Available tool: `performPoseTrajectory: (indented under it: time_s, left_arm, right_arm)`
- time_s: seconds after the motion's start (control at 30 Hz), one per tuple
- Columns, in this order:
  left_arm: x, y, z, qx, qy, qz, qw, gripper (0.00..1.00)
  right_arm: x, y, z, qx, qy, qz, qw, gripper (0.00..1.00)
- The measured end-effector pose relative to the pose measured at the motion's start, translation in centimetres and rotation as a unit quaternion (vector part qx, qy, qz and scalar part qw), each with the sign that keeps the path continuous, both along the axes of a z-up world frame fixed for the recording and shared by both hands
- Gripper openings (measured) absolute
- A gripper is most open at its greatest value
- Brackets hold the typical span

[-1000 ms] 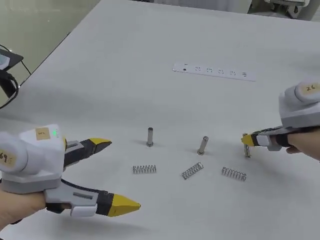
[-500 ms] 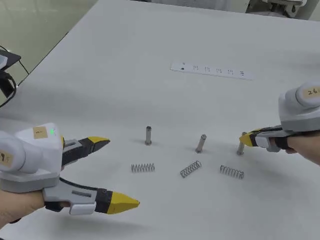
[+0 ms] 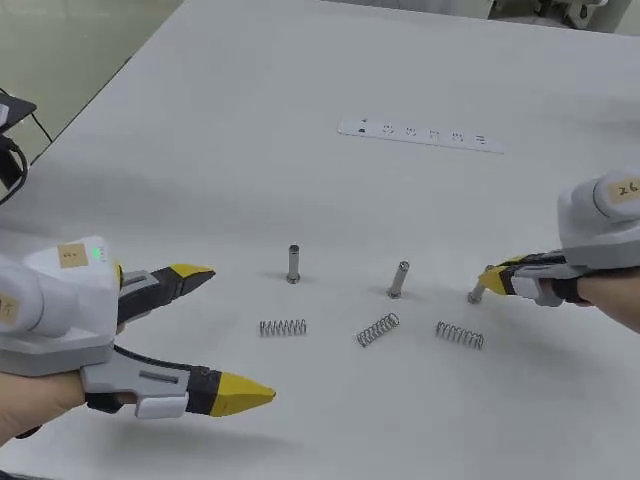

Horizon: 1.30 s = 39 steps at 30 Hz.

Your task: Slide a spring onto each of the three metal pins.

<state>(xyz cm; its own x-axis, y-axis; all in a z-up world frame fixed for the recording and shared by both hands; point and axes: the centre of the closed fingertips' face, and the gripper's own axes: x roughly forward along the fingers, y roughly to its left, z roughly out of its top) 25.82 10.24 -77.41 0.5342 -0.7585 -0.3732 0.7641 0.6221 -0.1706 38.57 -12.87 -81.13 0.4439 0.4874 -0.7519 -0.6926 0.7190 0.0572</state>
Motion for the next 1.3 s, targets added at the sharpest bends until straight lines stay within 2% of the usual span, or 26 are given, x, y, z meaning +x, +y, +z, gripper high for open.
performPoseTrajectory:
  time_s: [0.4,0.77,1.3]
  left_arm:
    - [0.1,0.0,0.0,-0.001,-0.001,-0.002,1.0,0.95]
    - [0.0,0.1,-0.1,-0.001,0.0,-0.002,1.0,0.95]
    - [0.2,0.2,0.1,-0.003,-0.001,-0.002,1.0,0.96]
  right_arm:
    - [-0.6,0.0,0.0,-0.005,0.002,0.005,1.0,0.08]
    - [-1.0,-0.1,-0.2,-0.009,-0.003,0.013,0.9999,0.21]
    - [-1.7,-0.3,-0.1,-0.001,-0.004,0.016,0.9999,0.31]
